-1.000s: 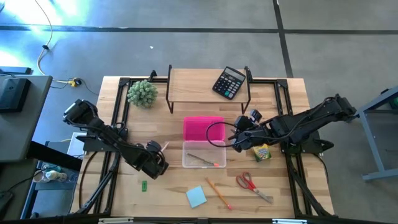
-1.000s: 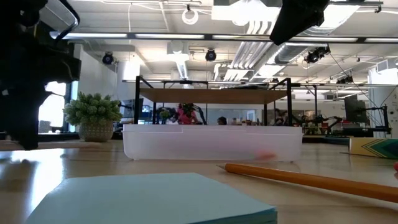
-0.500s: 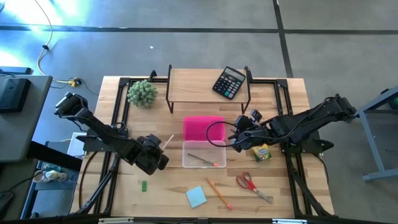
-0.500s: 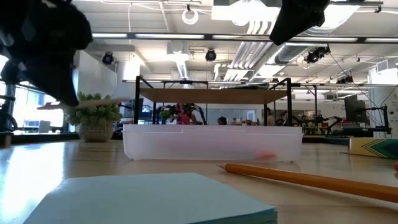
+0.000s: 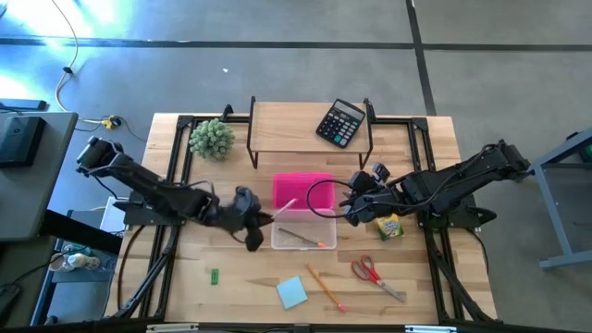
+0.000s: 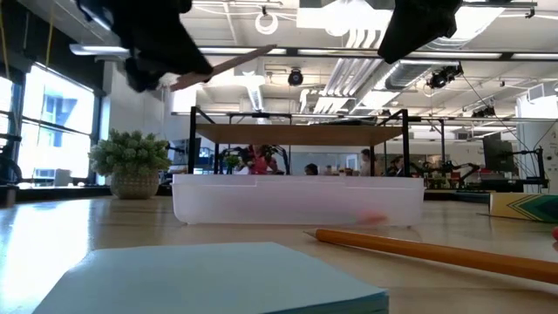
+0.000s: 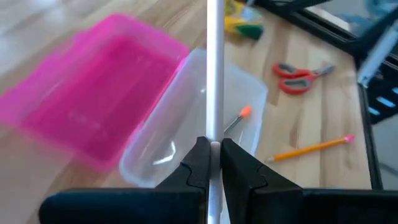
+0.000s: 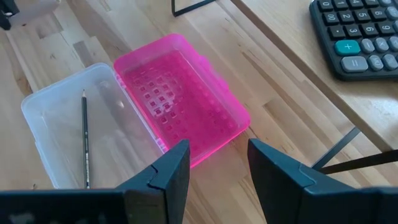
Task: Pack school essentials
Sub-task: Put the white pen into the supply box, then put the orange scissors into the supply box
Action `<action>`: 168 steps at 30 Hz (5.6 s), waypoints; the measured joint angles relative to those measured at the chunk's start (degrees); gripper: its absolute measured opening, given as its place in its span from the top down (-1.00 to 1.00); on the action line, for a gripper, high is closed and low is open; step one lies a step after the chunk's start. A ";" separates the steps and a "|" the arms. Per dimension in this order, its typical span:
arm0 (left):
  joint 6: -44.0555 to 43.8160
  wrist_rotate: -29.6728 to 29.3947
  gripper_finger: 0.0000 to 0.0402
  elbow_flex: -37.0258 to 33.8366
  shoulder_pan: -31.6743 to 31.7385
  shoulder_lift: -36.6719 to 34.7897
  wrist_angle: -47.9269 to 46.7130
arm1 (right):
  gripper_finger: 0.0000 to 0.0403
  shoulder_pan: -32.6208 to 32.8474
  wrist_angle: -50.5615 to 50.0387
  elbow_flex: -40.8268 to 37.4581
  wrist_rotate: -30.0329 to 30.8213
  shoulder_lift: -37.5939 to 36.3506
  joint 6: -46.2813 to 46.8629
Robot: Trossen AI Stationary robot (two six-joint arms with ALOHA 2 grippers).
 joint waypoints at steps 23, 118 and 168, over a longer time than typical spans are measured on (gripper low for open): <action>14.62 18.02 0.93 2.58 7.17 15.77 7.61 | 0.24 0.00 -0.04 0.00 -2.11 0.00 3.44; 2.97 5.67 0.17 9.03 -14.80 10.91 -8.62 | -0.19 25.94 0.28 -0.02 -25.82 26.94 42.16; 2.99 5.98 0.16 9.03 -14.78 10.93 -8.58 | 0.69 23.04 3.32 0.13 -30.30 33.45 41.78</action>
